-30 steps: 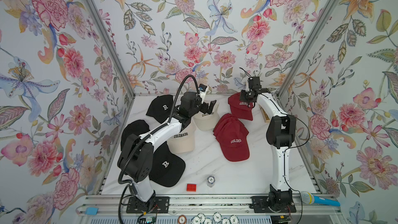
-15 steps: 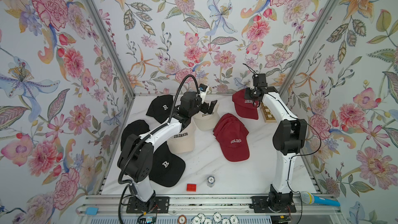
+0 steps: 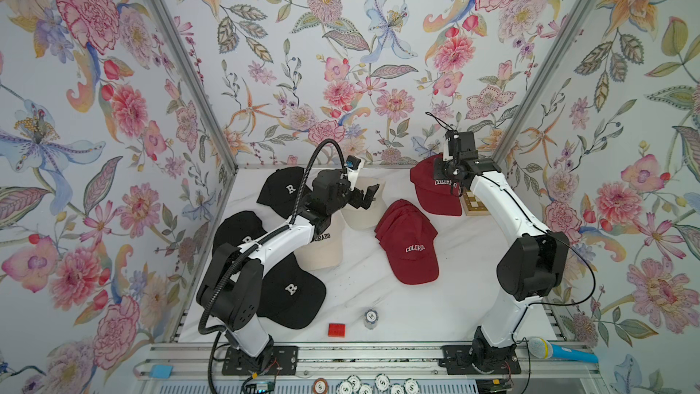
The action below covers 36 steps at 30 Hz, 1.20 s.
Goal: Stack the baseball caps by color
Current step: Place the baseball cap on the baseball cap.
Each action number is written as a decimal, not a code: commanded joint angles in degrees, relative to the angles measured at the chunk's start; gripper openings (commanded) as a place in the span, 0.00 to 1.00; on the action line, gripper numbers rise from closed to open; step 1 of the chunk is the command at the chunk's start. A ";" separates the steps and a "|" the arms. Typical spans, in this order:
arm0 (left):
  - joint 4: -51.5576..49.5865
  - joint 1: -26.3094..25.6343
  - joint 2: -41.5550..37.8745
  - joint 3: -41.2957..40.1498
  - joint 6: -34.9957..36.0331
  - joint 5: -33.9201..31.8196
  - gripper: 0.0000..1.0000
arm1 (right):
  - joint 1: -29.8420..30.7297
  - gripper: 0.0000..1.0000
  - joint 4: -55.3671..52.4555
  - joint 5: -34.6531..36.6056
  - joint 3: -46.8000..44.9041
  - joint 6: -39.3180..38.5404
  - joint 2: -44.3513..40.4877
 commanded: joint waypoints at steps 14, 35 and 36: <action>-4.52 -3.89 -21.24 -10.57 -4.03 -8.62 0.99 | 8.65 0.00 -4.19 1.13 -17.86 -0.01 -25.24; -11.16 -17.75 -43.68 -27.06 -10.46 -27.87 1.00 | 19.36 0.00 -5.64 6.42 -34.15 3.03 -36.88; -10.92 -17.78 -43.53 -27.10 -10.11 -28.13 1.00 | 19.80 0.00 -5.56 7.07 -34.33 3.03 -36.74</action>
